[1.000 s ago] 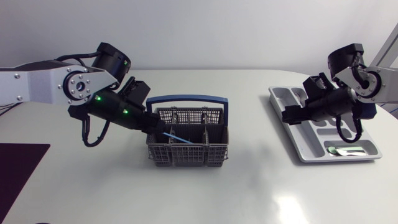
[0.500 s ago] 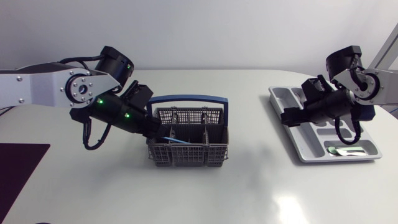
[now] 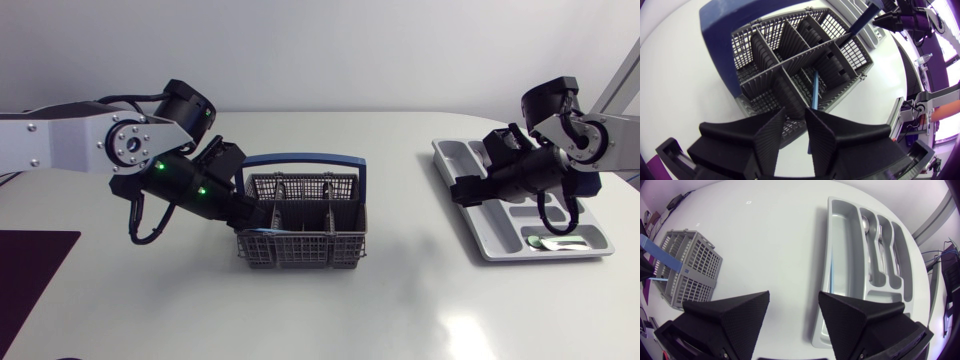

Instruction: Unload the cutlery basket into the drawer organizer.

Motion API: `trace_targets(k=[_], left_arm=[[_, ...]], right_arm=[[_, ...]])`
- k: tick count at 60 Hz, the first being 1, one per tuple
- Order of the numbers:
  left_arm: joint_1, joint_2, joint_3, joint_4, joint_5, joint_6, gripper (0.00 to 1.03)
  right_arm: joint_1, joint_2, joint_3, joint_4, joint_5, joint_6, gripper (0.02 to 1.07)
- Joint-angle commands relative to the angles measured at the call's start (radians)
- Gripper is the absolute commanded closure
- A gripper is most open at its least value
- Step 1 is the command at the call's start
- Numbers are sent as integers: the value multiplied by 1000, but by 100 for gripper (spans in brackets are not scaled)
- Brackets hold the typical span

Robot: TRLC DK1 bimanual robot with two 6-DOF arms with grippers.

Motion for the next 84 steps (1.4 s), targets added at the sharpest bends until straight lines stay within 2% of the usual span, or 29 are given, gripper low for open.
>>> trace_targets(k=[1, 8, 13, 19, 26, 33, 44, 72, 84], left_arm=[[-4, -5, -26, -35, -6, 22, 71], [13, -53, -18, -41, -6, 27, 70], [25, -125, -29, -41, -6, 69, 65], [42, -232, -78, -15, -1, 148, 63], [48, -372, -194, 91, 7, 239, 59], [38, -502, -365, 242, 8, 329, 54], [5, -602, -520, 367, 25, 406, 52], [-16, -488, -550, 534, 23, 477, 53], [-15, -435, -543, 577, 23, 473, 59]], right_arm=[[8, -12, -23, 3, 5, 17, 35], [10, -14, -28, 4, 5, 17, 35], [8, -20, -32, 7, 5, 16, 35], [8, -22, -39, 11, 5, 11, 35], [8, -23, -45, 12, 5, 8, 35], [17, -25, -48, 15, 8, 10, 35], [28, -29, -51, 15, 12, 11, 35], [88, -31, -54, 24, 46, 36, 35], [90, -25, -52, 27, 49, 36, 35]])
